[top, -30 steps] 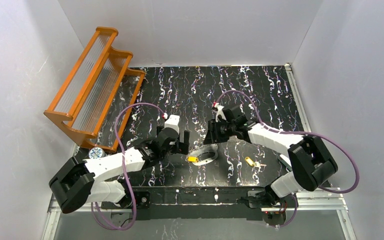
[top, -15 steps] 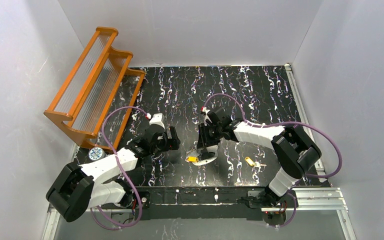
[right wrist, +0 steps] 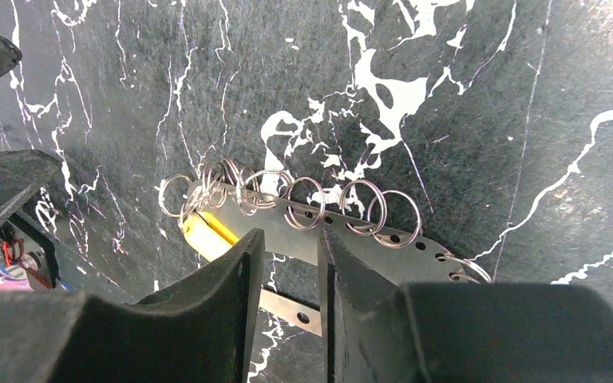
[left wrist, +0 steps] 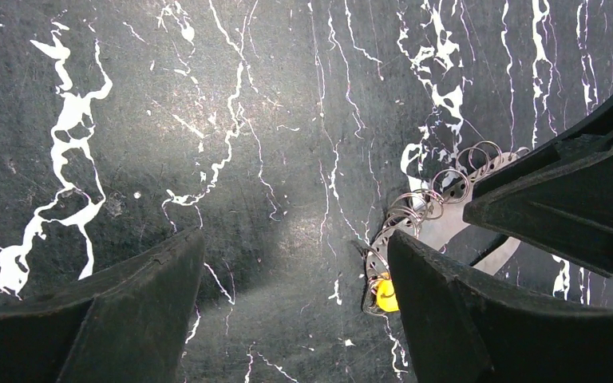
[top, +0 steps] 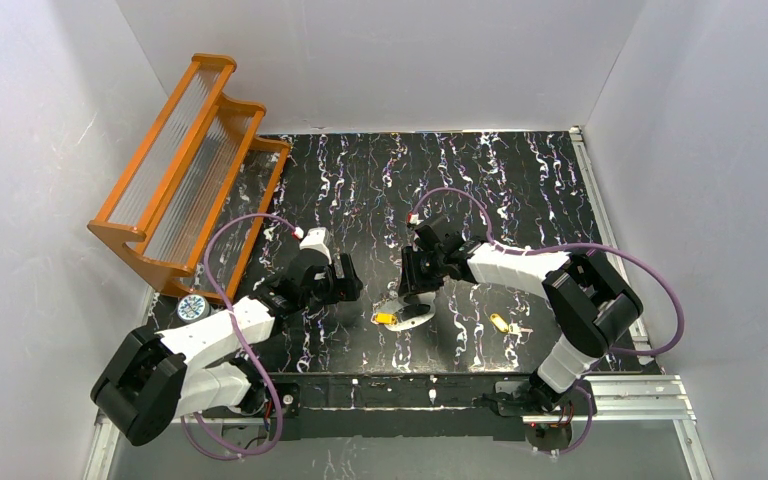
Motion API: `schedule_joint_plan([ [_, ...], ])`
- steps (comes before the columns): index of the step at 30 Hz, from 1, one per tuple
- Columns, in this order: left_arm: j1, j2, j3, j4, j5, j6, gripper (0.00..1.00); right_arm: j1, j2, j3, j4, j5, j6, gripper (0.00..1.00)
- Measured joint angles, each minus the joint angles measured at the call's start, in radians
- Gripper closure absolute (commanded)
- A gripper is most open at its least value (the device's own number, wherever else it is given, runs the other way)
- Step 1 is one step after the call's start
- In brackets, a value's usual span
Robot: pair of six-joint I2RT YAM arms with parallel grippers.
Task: Put the keys on the keyring
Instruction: Place the keyring at the center of the board, then pick up the keyring from the center of the board.
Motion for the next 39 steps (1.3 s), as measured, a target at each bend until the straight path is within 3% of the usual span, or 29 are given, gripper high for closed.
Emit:
schedule_joint_plan([
  [22, 0.0, -0.004, 0.0, -0.003, 0.019, 0.003, 0.21, 0.0, 0.027, 0.013, 0.01, 0.04, -0.007, 0.66],
  [35, 0.0, -0.008, 0.0, 0.0, 0.031, 0.011, 0.23, 0.0, 0.052, 0.025, 0.051, 0.016, -0.034, 0.95],
  [39, 0.0, -0.009, 0.0, 0.002, 0.038, 0.023, 0.24, 0.0, 0.052, 0.026, 0.053, 0.015, -0.055, 0.97],
])
